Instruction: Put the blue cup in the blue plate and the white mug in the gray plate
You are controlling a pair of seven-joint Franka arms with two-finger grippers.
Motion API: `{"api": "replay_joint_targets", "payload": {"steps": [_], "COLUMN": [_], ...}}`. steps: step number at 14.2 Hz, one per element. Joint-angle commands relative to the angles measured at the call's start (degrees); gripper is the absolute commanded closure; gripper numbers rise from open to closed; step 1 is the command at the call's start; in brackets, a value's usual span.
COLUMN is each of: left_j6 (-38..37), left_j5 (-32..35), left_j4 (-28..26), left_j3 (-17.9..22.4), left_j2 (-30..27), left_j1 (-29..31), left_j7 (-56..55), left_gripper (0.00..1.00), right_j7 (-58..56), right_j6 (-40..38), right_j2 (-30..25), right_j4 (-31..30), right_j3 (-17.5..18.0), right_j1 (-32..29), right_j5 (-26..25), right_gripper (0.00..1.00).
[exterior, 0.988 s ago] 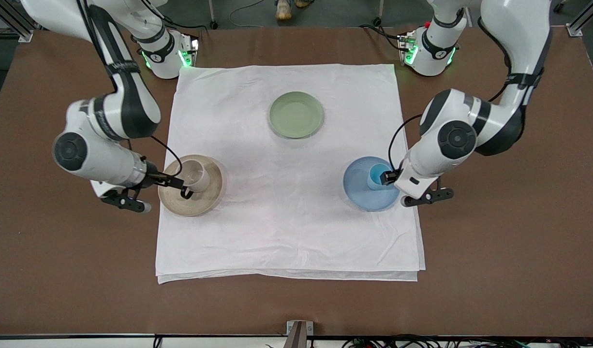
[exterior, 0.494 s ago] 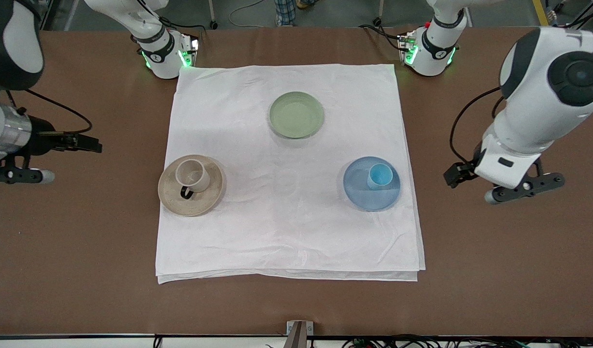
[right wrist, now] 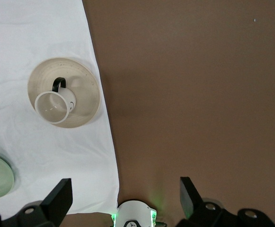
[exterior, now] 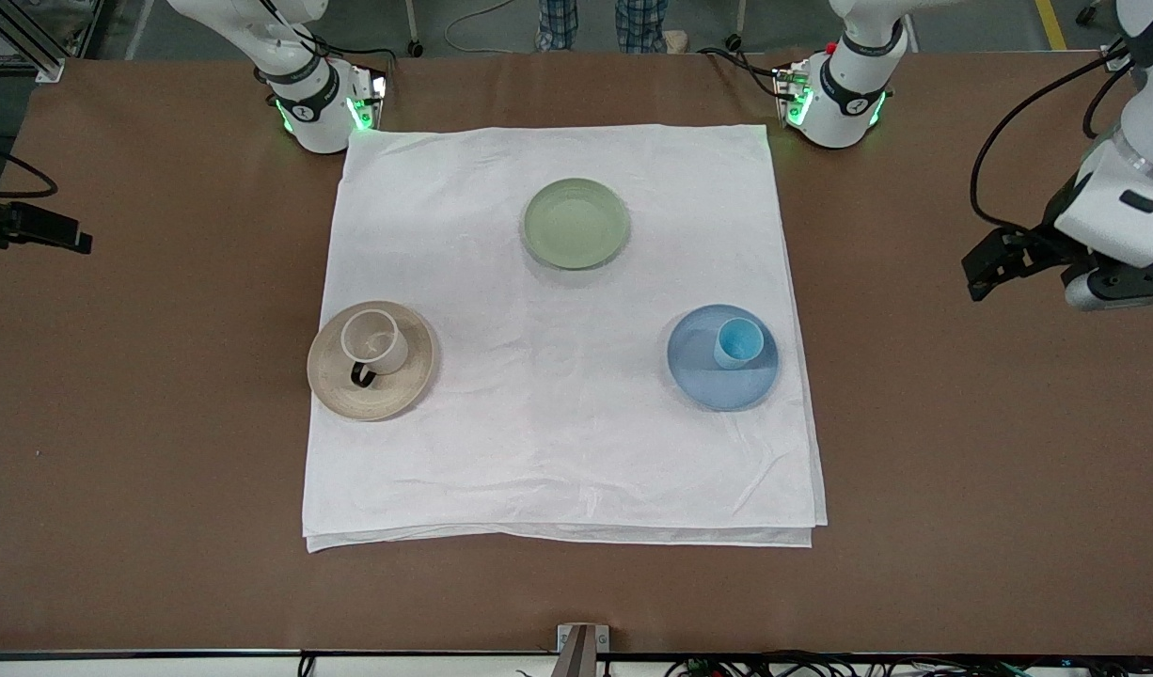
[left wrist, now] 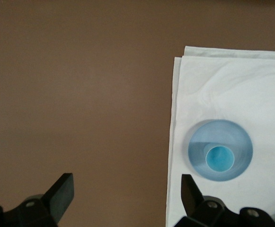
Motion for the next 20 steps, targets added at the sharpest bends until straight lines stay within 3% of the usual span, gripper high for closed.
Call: {"api": "replay_joint_targets", "payload": {"steps": [1,3,9,20], "left_j6": [-3.61,-3.88,-3.62,-3.35], "left_j5": [-4.12,-5.45,-7.83,-7.56], "left_j4": [-1.46,-3.39,-6.29,-5.77], "left_j3": [7.39,10.29,10.31,10.31], "left_j2": [-3.68,-5.43,-7.72,-7.03], "left_j1": [-4.46,-5.34,-5.26,-5.26], "left_j7": [5.08,7.47,7.21,7.47], "left_gripper": [0.0,0.0,0.0,0.0], "right_j7": [-0.21,-0.13,-0.22,-0.22], "right_j6": [-0.09,2.36,14.23,14.5], "right_j2": [-0.09,-4.28,-19.32,-23.03], "right_j4": [-0.21,-5.37,-26.82,-28.78], "right_j3": [1.43,1.52,0.82,0.47], "right_j1": [-0.38,1.11,3.22,3.67], "right_j5": [1.21,1.04,0.16,-0.19], "right_gripper": [0.0,0.0,0.0,0.0]}}
